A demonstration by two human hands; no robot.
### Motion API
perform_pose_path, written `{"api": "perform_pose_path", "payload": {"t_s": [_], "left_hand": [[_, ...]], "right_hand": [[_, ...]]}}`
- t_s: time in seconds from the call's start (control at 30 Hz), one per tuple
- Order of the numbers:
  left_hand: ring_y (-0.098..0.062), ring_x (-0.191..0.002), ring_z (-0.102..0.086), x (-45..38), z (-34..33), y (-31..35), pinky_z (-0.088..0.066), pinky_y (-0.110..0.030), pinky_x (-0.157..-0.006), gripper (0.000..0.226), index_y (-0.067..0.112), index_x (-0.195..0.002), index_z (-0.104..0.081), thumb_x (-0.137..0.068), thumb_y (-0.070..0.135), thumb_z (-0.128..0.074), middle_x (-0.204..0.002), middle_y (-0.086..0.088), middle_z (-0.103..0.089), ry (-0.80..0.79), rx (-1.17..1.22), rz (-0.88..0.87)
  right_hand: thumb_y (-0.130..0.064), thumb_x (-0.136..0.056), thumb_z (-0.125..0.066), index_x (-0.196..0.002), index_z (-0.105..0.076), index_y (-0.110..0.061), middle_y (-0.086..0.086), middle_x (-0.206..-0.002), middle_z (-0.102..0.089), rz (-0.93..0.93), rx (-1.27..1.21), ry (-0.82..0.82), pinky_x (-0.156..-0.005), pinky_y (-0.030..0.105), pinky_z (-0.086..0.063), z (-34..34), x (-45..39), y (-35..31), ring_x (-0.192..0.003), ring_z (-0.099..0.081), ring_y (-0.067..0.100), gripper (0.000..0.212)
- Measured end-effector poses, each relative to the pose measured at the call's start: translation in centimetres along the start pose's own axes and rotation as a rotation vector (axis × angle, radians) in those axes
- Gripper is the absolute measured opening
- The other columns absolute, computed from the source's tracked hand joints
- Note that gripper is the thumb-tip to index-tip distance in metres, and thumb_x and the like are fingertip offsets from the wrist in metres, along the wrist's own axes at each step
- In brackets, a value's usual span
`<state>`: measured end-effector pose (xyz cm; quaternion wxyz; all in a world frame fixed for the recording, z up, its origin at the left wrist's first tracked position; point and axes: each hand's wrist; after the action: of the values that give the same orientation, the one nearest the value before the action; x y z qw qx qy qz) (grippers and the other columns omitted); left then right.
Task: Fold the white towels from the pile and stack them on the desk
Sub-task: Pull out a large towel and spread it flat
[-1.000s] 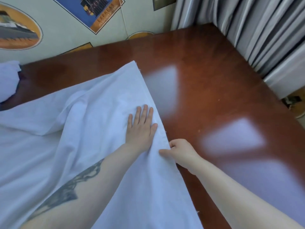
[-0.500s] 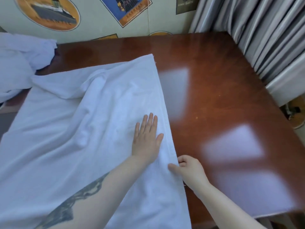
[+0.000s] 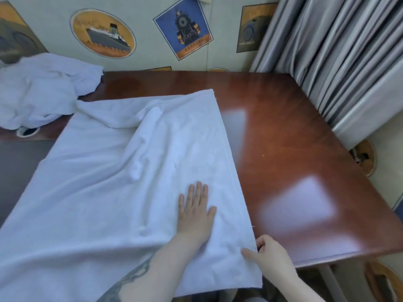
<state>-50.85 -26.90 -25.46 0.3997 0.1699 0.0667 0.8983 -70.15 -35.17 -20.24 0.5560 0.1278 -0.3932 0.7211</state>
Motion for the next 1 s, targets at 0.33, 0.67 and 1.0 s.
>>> {"api": "perform_pose_path", "payload": {"t_s": [0.33, 0.67, 1.0], "left_hand": [[-0.016, -0.14, -0.04, 10.5, 0.8, -1.1, 0.007, -0.029, -0.113, 0.06, 0.017, -0.14, -0.054, -0.091, 0.045, -0.032, -0.15, 0.0, -0.044, 0.118, -0.084, 0.019], [-0.021, -0.149, 0.021, 13.8, -2.3, -1.9, 0.0, -0.035, -0.122, 0.084, 0.024, -0.147, 0.03, -0.088, 0.072, -0.004, -0.143, 0.002, 0.049, 0.196, 0.1, 0.597], [-0.018, -0.151, 0.012, 14.4, 1.8, -9.8, -0.004, -0.036, -0.123, 0.08, 0.02, -0.156, 0.012, -0.1, 0.058, -0.03, -0.163, 0.005, 0.019, 0.183, 0.203, 0.672]], "right_hand": [[-0.018, -0.094, -0.051, -0.089, -0.04, -0.015, 0.003, -0.074, -0.057, 0.205, -0.191, 0.07, -0.056, 0.033, -0.033, -0.7, -0.5, -0.1, -0.063, -0.048, 0.019, 0.013], [-0.013, -0.089, -0.044, -0.107, -0.033, -0.026, -0.002, -0.08, -0.056, 0.32, 0.116, 0.217, -0.06, 0.035, -0.039, 1.9, -2.1, 1.5, -0.07, -0.056, 0.025, 0.025], [-0.036, -0.102, -0.038, -0.154, -0.013, -0.035, -0.004, -0.164, 0.007, 0.92, 0.603, 0.01, -0.121, 0.036, -0.004, -4.3, -0.6, -7.6, -0.151, 0.006, 0.017, 0.057]]}}
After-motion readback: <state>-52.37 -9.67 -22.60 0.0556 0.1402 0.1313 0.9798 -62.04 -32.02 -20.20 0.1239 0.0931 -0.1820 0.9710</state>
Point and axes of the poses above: each hand's wrist, its own x-axis away from the middle knuckle, its own z-axis out of the back of the hand, y = z × x
